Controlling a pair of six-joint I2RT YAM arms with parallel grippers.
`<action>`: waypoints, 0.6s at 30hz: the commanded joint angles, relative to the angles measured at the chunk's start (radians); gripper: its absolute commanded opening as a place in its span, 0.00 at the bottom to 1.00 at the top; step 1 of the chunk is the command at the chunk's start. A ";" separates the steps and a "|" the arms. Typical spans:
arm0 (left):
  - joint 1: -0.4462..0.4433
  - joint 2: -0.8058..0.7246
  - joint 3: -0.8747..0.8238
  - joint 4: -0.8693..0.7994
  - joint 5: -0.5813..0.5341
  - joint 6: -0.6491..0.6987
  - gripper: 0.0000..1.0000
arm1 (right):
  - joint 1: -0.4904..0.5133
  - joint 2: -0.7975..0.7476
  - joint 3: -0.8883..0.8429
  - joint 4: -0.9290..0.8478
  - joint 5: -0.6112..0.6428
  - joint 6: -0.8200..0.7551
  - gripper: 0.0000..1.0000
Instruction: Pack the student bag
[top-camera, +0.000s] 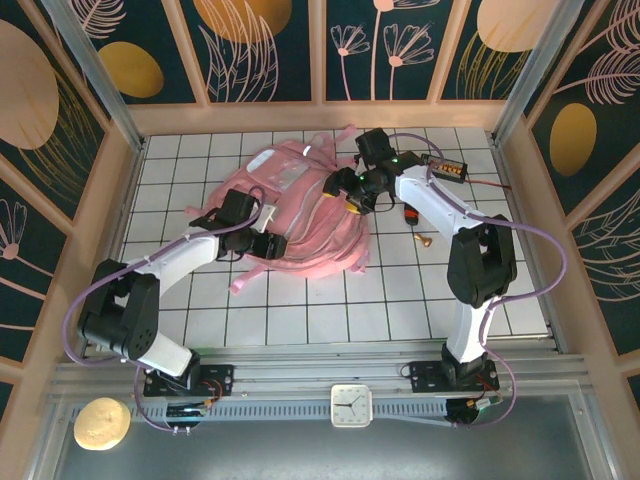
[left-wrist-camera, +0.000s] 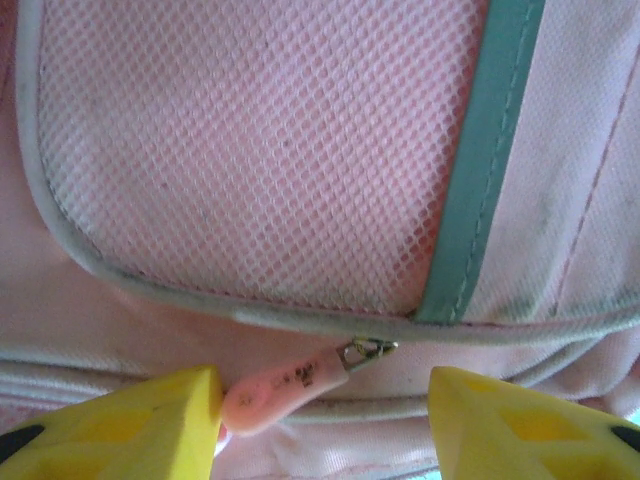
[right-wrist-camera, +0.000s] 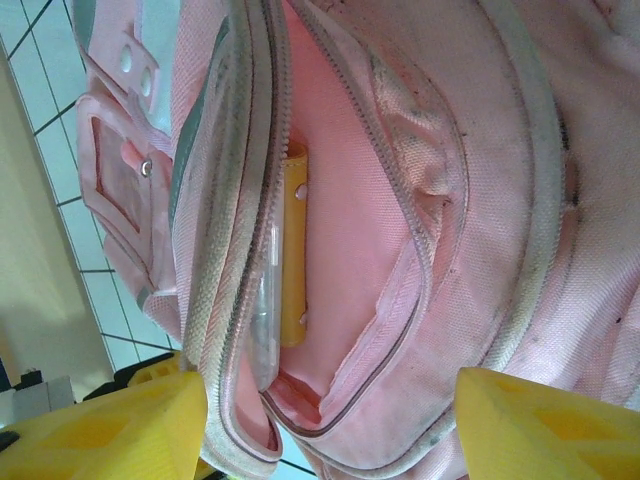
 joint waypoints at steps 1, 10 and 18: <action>0.003 -0.024 -0.021 0.000 -0.012 -0.015 0.62 | -0.004 0.015 0.009 0.005 -0.024 -0.007 0.67; 0.003 0.040 0.026 0.033 -0.018 -0.012 0.59 | -0.005 0.002 0.001 0.017 -0.029 0.003 0.67; 0.003 0.069 0.054 -0.033 -0.035 0.072 0.47 | -0.007 -0.026 -0.041 0.024 -0.010 0.010 0.67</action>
